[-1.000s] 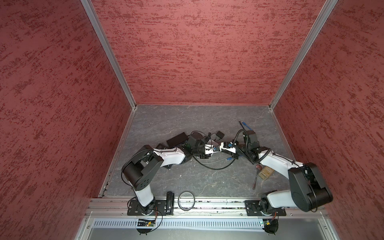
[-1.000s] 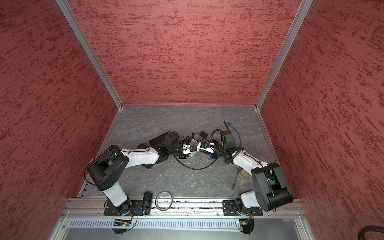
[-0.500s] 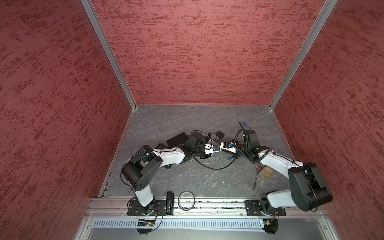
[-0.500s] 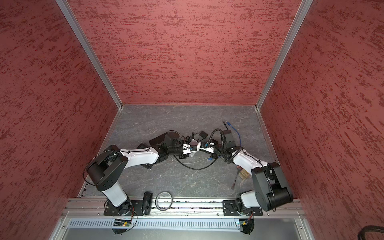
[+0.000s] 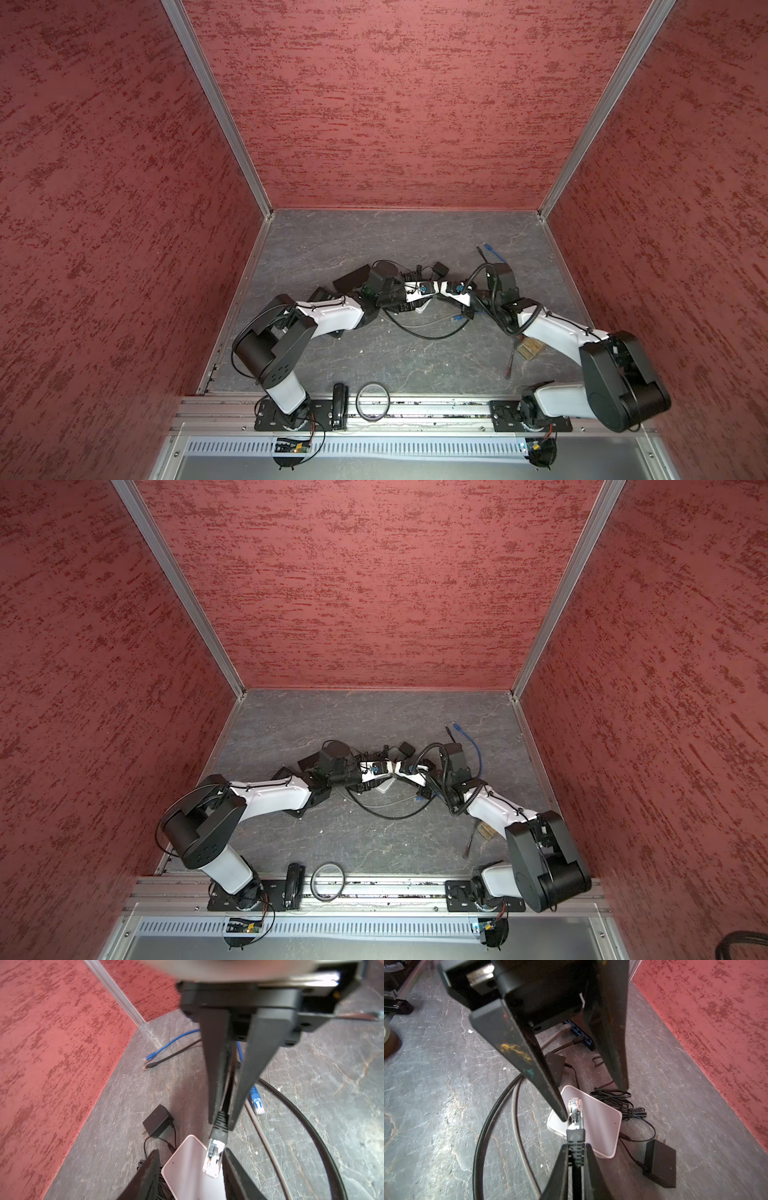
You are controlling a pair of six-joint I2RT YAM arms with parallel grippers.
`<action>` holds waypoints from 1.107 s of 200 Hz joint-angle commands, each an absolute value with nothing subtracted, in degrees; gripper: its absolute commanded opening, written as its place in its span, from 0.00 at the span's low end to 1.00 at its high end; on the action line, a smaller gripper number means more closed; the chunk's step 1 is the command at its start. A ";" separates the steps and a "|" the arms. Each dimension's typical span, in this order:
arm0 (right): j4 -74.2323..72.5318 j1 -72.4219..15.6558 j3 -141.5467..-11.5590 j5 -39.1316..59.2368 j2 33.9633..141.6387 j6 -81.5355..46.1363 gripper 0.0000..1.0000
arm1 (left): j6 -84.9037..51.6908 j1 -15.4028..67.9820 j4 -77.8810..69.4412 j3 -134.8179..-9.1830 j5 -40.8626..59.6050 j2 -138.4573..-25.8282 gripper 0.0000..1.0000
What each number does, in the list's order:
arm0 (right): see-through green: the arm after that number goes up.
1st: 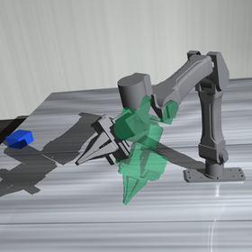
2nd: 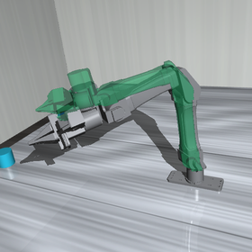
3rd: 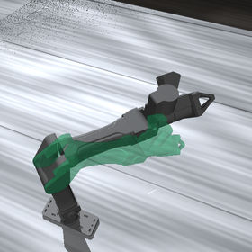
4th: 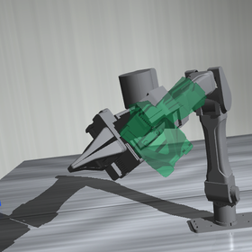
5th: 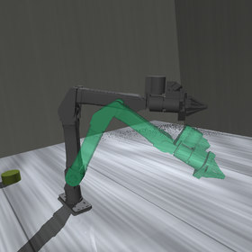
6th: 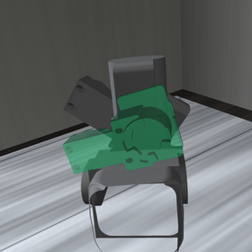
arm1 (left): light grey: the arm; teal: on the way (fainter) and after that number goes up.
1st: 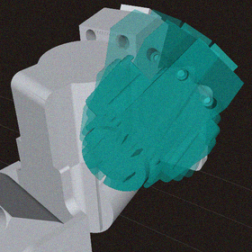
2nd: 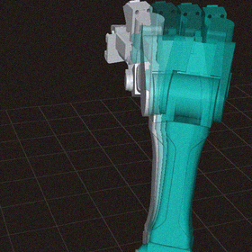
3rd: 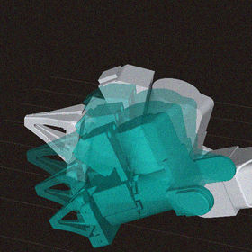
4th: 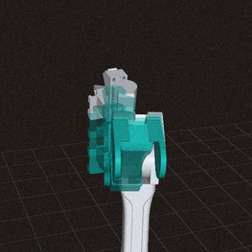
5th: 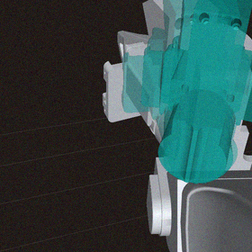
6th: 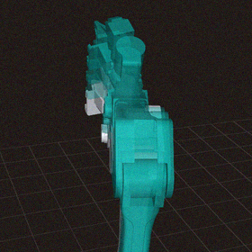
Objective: Insert the plug into the switch port
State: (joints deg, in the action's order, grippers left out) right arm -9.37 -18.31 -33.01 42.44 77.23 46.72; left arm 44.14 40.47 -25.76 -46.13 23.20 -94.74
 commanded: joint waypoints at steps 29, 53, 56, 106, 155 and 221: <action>-19.57 -19.49 -30.15 35.14 74.09 34.15 0.05 | 38.52 37.81 -28.51 -42.76 18.88 -90.14 0.53; -19.11 -21.57 -30.84 30.55 74.09 30.81 0.05 | 33.71 35.77 -27.90 -41.92 18.51 -87.73 0.53; -19.08 -22.02 -31.07 29.90 74.17 30.56 0.05 | 32.99 35.51 -27.87 -41.97 18.47 -87.50 0.54; -24.67 -29.99 -32.63 19.43 77.04 21.55 0.05 | 20.89 32.04 -18.57 -45.12 17.51 -85.85 0.53; -39.74 -35.29 -24.68 9.14 80.08 10.26 0.05 | 15.38 31.36 -11.38 -49.06 19.10 -89.07 0.59; -43.59 -37.50 -17.23 -2.41 81.92 5.27 0.05 | 6.76 31.85 -4.34 -58.86 25.49 -99.50 0.61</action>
